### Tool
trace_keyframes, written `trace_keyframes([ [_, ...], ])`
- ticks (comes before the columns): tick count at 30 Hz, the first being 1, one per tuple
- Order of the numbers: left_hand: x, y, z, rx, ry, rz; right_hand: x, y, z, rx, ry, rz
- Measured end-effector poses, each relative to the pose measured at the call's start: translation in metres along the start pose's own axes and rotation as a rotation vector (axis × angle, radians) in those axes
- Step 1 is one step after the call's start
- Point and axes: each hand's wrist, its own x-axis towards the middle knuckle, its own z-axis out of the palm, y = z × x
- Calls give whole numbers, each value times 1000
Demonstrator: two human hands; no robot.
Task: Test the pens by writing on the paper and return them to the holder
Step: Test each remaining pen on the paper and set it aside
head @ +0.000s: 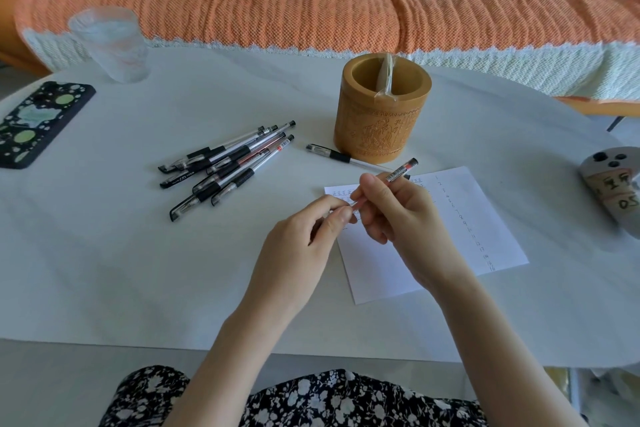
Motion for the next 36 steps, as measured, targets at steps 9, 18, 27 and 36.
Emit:
trace_keyframes([
  [9, -1, -1, -1, -116, 28, 43, 0, 0, -3, 23, 8, -7],
  [18, -2, -14, -9, 124, 32, -69, 3, -2, -25, 214, 189, 10],
  [27, -3, -7, -6, 453, -46, -85, 8, 14, -16, 58, 220, 57],
  [36, -2, -9, -2, 503, -22, -66, 8, 18, -1, -274, 401, -30],
])
